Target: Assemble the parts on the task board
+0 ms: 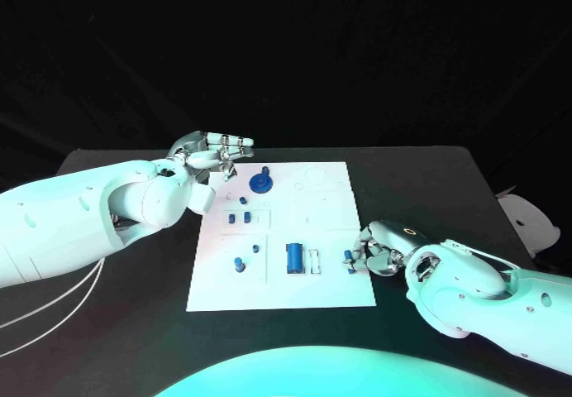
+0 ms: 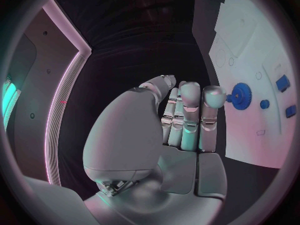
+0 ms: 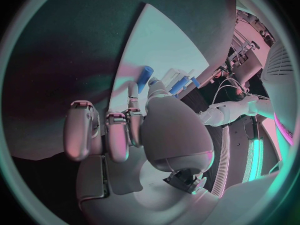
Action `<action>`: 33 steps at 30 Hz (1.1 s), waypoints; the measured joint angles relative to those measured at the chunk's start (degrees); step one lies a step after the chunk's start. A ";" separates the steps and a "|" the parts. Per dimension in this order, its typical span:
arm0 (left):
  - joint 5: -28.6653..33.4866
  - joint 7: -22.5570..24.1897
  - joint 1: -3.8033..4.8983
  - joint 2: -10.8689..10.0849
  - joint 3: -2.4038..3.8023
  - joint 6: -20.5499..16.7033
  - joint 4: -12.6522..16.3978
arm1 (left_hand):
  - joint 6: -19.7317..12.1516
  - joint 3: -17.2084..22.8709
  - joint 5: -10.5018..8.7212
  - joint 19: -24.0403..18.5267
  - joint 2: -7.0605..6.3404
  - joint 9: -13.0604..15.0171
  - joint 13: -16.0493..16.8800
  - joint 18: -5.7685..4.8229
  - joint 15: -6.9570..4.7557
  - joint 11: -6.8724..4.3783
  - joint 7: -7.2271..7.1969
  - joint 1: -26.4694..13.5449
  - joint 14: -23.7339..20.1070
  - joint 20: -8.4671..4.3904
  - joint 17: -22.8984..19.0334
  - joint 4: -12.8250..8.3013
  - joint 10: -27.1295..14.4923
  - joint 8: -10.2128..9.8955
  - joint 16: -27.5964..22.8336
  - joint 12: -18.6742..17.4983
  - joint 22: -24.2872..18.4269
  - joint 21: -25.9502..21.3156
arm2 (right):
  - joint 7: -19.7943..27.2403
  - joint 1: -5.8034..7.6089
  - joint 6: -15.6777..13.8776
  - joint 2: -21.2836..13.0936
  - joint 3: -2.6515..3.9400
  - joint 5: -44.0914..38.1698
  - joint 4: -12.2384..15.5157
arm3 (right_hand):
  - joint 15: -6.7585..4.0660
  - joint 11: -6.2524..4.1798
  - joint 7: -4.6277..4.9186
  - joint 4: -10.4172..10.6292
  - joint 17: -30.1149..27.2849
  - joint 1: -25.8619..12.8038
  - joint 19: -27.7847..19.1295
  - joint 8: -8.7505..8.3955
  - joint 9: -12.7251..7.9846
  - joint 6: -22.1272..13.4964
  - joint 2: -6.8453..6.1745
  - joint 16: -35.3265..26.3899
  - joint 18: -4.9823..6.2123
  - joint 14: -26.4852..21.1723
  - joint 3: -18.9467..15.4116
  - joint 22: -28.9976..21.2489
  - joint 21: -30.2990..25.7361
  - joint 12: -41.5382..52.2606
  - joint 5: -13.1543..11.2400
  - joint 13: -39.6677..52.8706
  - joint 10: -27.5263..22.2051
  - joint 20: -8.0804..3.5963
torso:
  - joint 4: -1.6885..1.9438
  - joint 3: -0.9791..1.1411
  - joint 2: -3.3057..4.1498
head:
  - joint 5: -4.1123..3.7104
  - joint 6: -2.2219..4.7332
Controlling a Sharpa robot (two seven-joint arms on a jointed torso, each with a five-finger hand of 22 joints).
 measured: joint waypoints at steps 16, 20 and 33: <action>0.00 -0.05 0.01 -0.24 0.00 0.00 0.31 | 0.00 0.00 0.00 0.00 0.00 0.00 -0.01 0.00 0.00 0.00 0.00 0.00 0.00 0.00 -0.08 0.00 0.00 0.00 0.00 0.00 0.00 0.00 | 0.00 -0.20 4.12 1.65 0.47 -6.86 -0.83 | -0.43 -0.44 -0.44 -3.92 0.04 6.58 -0.22 0.01 1.22 0.60 -2.03 0.46 0.01 0.00 2.83 -0.01 0.00 -0.25 -8.13 0.25 -0.10 -0.21 | -0.02 0.02 -0.07 | 0.35 -0.55; 0.00 -0.06 0.01 -0.27 0.00 0.00 0.34 | 0.00 0.00 0.00 0.00 0.00 0.00 0.00 0.00 0.00 0.00 0.00 0.00 0.00 0.00 -0.07 0.00 0.00 0.00 0.00 0.00 0.00 0.00 | -0.22 -0.27 4.85 1.80 0.54 -8.22 -0.69 | -0.43 -0.44 -0.44 -3.95 0.04 6.72 -0.22 -0.29 1.22 0.60 -2.17 0.46 0.01 0.00 2.86 -0.01 0.00 -0.27 -8.23 0.25 -0.10 -0.21 | 0.01 0.02 -0.09 | 0.34 -0.60; 0.00 -0.08 0.01 -0.22 0.01 -0.01 0.37 | 0.00 0.00 0.00 0.00 0.00 -0.05 0.04 0.00 0.00 0.00 0.00 0.00 0.00 0.00 -0.07 0.00 0.00 0.00 0.00 0.00 0.00 0.00 | -2.35 -0.64 3.51 1.21 0.23 -8.20 1.06 | -0.43 -0.66 -0.38 -1.75 0.03 8.02 -0.21 -1.53 1.54 0.68 -2.57 0.46 0.00 0.00 7.57 0.03 -0.32 -0.52 4.17 0.16 -0.30 -0.21 | 0.01 0.00 -0.14 | 0.26 -0.46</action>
